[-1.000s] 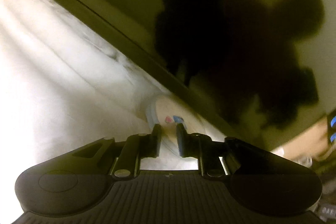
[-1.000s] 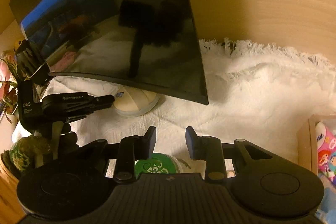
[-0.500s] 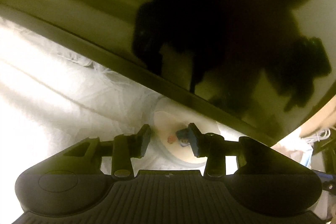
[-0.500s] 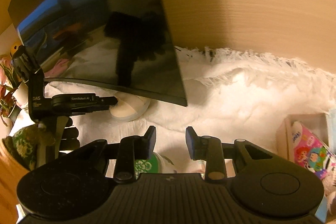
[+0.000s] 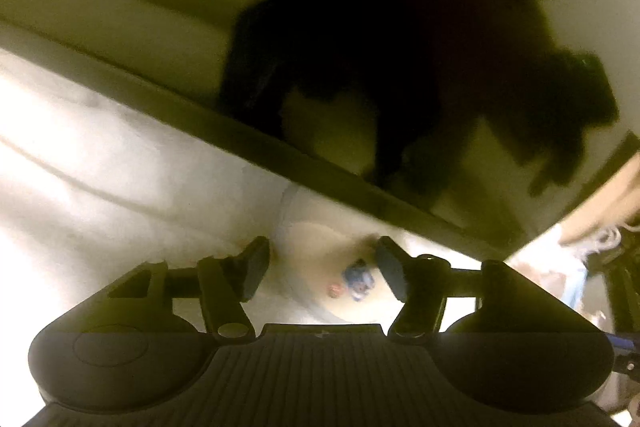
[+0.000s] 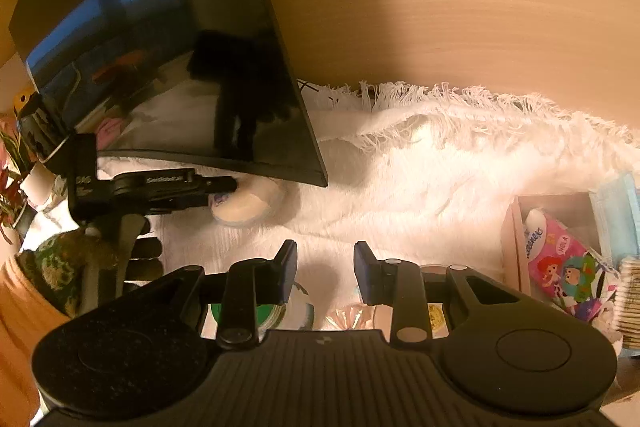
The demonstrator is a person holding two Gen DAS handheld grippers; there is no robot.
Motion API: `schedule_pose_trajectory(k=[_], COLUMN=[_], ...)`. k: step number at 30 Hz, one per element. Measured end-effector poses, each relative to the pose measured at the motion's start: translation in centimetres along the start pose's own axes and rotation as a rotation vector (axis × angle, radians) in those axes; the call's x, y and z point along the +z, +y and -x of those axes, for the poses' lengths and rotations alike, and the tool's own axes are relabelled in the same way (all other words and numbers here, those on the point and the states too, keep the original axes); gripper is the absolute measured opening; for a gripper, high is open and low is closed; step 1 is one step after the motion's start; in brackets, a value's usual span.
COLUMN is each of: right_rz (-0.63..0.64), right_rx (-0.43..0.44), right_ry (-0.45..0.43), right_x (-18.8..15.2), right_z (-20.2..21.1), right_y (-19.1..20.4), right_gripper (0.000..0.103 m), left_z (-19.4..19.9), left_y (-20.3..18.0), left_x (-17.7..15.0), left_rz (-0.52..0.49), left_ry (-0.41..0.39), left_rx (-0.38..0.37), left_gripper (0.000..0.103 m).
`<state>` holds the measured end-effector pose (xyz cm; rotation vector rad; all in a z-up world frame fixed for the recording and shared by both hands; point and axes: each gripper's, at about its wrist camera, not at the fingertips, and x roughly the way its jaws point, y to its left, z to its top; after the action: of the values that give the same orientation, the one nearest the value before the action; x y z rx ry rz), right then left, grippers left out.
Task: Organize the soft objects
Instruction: 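Close the left gripper on the round cream case and lift it, then grasp the pink-bow wrapped candy with the right gripper while the left holds the case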
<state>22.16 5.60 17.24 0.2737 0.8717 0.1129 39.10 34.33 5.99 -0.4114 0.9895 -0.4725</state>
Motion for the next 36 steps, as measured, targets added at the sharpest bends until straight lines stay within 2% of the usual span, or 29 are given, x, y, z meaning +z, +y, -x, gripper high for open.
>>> schedule_pose_trajectory(k=[2, 5, 11, 14, 16, 18, 19, 21, 22, 24, 27, 31, 36], right_rz=[0.004, 0.002, -0.015, 0.002, 0.072, 0.203, 0.310, 0.464, 0.528, 0.580, 0.575, 0.643, 0.648], right_rx=[-0.011, -0.026, -0.050, -0.058, -0.057, -0.049, -0.051, -0.068, -0.086, -0.112, -0.127, -0.219, -0.260], right_ry=[-0.001, -0.005, -0.011, -0.025, -0.051, -0.078, -0.090, -0.095, -0.100, -0.103, -0.076, -0.092, -0.103], right_x=[-0.1, -0.2, -0.4, -0.4, -0.3, -0.7, -1.5, -3.2, -4.4, -6.5, -9.4, -13.1, -13.7], right_z=[0.3, 0.8, 1.4, 1.8, 2.5, 3.2, 3.6, 3.8, 3.7, 2.9, 0.3, -3.6, -7.2], right_y=[-0.1, -0.5, -1.5, -1.8, -1.5, -0.5, 0.3, 1.6, 2.2, 2.9, 3.4, 4.4, 4.9], right_gripper=[0.031, 0.031, 0.031, 0.031, 0.031, 0.032, 0.033, 0.044, 0.044, 0.044, 0.043, 0.041, 0.035], left_z=[-1.1, -2.0, -3.8, -3.9, -2.9, -1.9, -1.3, -0.3, 0.0, 1.1, 2.8, 6.3, 9.2], left_y=[-0.7, -2.4, -4.7, -4.7, -4.2, -3.7, -3.7, -3.6, -3.6, -3.6, -3.2, -2.5, -2.5], left_x=[-0.6, -0.6, -0.8, -0.6, -1.1, -1.6, -1.9, -2.6, -3.0, -3.7, -5.0, -6.0, -7.6], left_rz=[-0.023, -0.083, -0.140, -0.095, -0.037, -0.027, -0.027, -0.028, -0.027, -0.021, 0.010, 0.052, 0.079], left_ry=[0.041, 0.032, 0.029, 0.028, 0.010, -0.002, -0.012, -0.030, -0.038, -0.059, -0.098, -0.162, -0.224], left_rx=[-0.012, 0.034, 0.071, 0.077, 0.056, 0.038, 0.038, 0.037, 0.037, 0.039, 0.013, -0.003, 0.010], left_gripper=[0.070, 0.074, 0.072, 0.066, 0.059, 0.055, 0.053, 0.049, 0.049, 0.048, 0.048, 0.048, 0.048])
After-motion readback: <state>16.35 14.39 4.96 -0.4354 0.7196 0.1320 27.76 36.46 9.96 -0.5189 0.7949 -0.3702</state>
